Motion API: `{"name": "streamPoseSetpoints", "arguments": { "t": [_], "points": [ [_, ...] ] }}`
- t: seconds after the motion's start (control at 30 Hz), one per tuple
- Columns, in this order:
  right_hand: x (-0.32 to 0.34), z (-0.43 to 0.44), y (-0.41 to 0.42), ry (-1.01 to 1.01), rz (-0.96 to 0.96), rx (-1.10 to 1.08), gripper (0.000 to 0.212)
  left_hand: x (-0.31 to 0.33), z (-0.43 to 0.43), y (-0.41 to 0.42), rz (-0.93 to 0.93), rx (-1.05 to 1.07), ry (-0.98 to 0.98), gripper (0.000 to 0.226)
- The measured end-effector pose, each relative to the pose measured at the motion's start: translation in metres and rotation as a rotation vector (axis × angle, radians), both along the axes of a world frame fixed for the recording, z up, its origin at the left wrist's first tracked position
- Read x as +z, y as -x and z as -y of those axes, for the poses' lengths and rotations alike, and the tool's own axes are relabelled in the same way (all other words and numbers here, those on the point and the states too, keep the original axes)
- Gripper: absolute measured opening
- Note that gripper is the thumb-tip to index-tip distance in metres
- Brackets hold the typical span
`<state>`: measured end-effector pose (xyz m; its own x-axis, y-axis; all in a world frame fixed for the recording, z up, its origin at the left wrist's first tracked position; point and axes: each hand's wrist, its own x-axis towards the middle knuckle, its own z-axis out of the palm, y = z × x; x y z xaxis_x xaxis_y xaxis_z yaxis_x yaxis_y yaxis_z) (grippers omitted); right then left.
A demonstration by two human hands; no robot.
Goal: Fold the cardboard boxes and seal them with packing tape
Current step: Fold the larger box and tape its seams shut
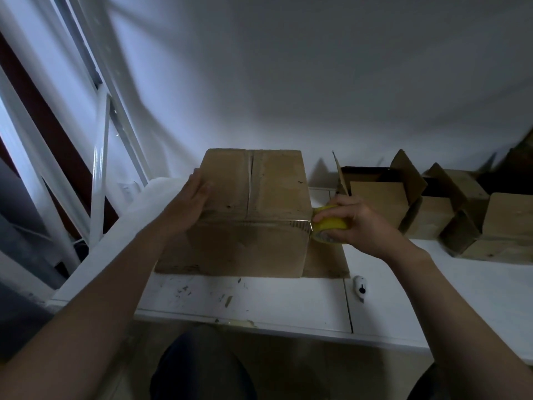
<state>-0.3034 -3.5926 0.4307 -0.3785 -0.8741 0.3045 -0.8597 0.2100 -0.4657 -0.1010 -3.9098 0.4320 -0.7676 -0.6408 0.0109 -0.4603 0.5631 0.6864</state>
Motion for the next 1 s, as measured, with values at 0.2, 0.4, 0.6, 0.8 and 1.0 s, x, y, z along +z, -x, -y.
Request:
{"name": "streamPoseSetpoints", "arguments": {
  "t": [0.2,0.4,0.6,0.8,1.0],
  "points": [
    [-0.007,-0.001,-0.001,0.060,0.042,0.061,0.037,-0.001,-0.012,-0.004,0.056,0.011,0.221,0.084],
    [0.002,0.005,-0.023,0.049,0.122,0.057,0.051,0.008,-0.052,0.001,0.234,-0.147,0.641,0.096],
    [-0.002,0.015,-0.046,0.064,0.217,0.049,0.061,0.000,-0.099,0.029,0.245,-0.274,0.698,0.117],
    [-0.009,0.009,-0.049,0.142,0.282,0.009,0.051,-0.004,-0.095,0.031,0.264,-0.257,0.755,0.125],
    [-0.007,0.014,-0.044,0.100,0.105,0.015,0.060,-0.006,-0.089,0.029,0.261,-0.312,0.805,0.122]
  ]
}}
